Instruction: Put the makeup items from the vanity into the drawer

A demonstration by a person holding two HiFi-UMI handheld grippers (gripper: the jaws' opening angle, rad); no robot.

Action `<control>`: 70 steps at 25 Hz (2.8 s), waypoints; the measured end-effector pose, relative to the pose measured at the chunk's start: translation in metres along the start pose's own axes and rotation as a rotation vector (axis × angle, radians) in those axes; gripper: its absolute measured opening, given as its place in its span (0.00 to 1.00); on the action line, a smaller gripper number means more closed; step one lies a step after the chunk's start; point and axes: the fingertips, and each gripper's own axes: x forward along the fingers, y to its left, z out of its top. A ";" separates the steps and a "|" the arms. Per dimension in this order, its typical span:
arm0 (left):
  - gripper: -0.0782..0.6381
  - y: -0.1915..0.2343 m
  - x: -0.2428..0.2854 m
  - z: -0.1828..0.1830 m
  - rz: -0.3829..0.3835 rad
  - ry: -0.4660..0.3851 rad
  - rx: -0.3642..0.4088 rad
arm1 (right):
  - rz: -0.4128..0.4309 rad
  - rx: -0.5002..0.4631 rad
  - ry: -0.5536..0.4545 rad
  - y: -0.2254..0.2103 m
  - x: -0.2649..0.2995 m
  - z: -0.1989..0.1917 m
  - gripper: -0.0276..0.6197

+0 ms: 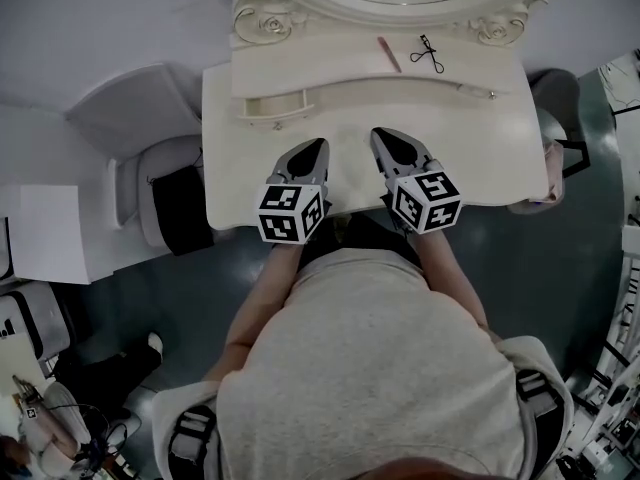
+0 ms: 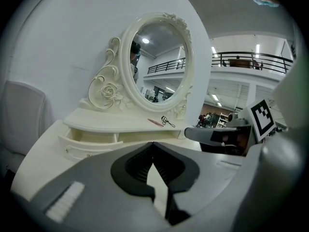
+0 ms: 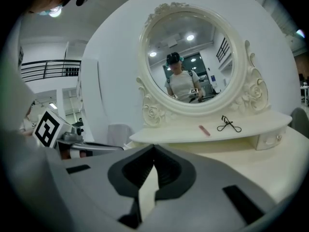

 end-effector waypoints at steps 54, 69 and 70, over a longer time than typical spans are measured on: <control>0.12 0.032 0.062 -0.063 -0.204 0.290 0.051 | -0.303 0.026 0.386 -0.077 0.042 -0.124 0.39; 0.12 0.031 0.060 -0.061 -0.171 0.286 0.008 | -0.264 -0.005 0.384 -0.071 0.046 -0.123 0.37; 0.12 0.032 0.059 -0.060 -0.166 0.281 0.007 | -0.253 -0.012 0.381 -0.069 0.047 -0.121 0.37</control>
